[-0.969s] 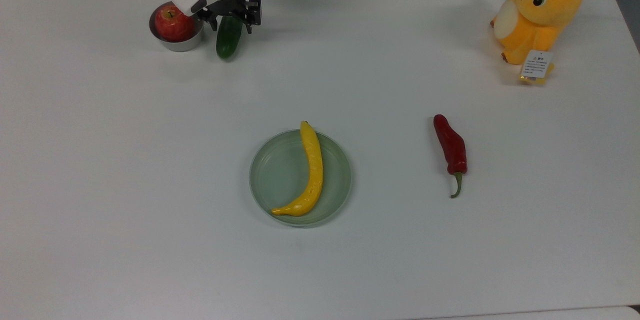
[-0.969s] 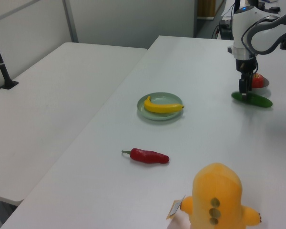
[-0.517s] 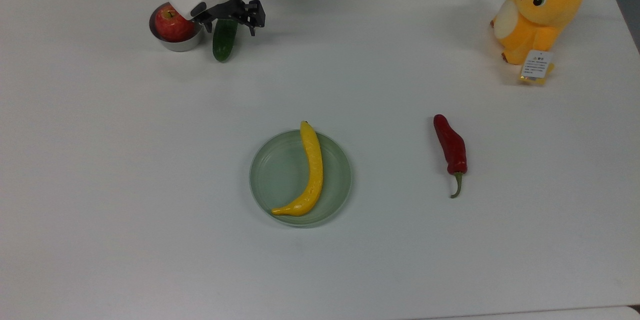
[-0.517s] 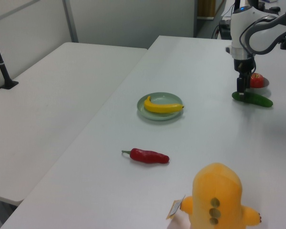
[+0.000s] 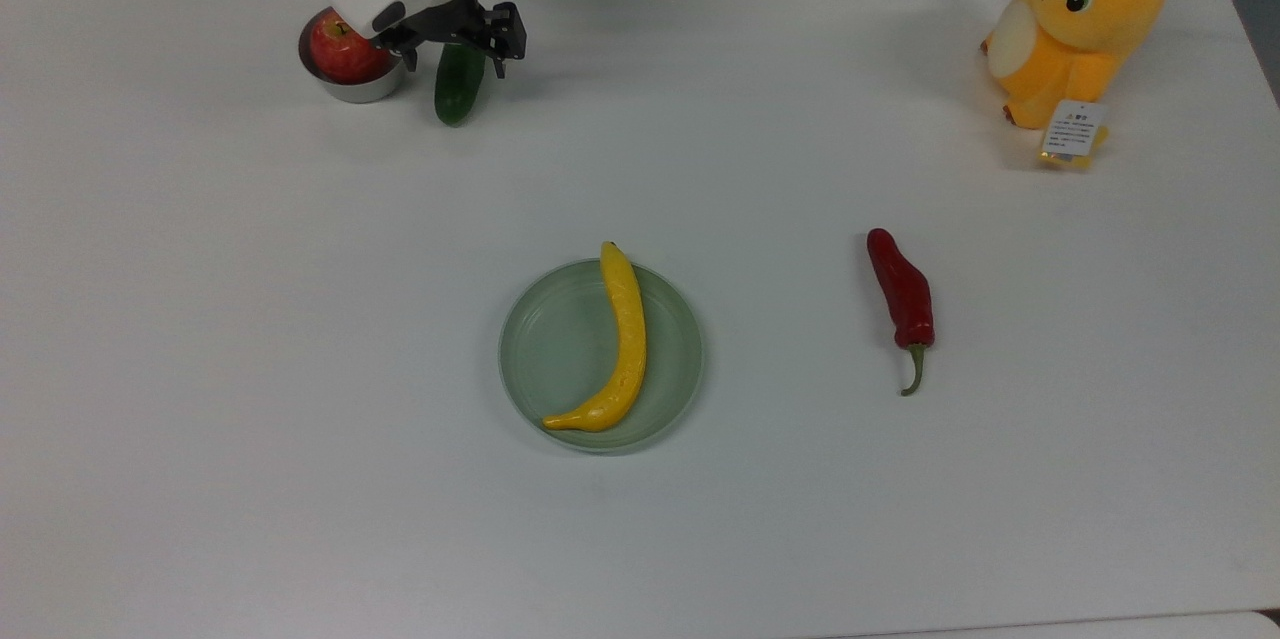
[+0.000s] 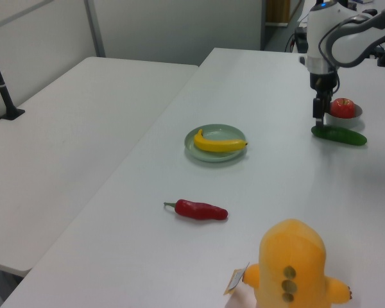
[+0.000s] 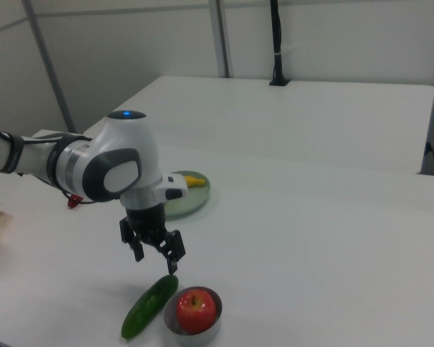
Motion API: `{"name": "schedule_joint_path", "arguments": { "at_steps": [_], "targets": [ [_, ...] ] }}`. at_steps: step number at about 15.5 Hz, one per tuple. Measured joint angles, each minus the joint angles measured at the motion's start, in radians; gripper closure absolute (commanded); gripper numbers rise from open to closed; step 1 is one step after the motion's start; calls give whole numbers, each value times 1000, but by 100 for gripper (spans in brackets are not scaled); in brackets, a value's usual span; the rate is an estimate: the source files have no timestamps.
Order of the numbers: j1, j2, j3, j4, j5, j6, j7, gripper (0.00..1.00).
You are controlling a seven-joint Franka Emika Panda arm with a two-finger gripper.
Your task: Put the cucumber on the left side of the bowl
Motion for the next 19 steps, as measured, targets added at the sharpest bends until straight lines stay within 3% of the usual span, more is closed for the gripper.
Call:
{"name": "schedule_joint_path", "arguments": {
  "at_steps": [6,14,19],
  "targets": [
    [14,-34,19,117,65,-6,29,0],
    [25,-87,181,369,70,-282,180,0],
    [26,-87,243,400,70,-305,267,0]
  ]
}}
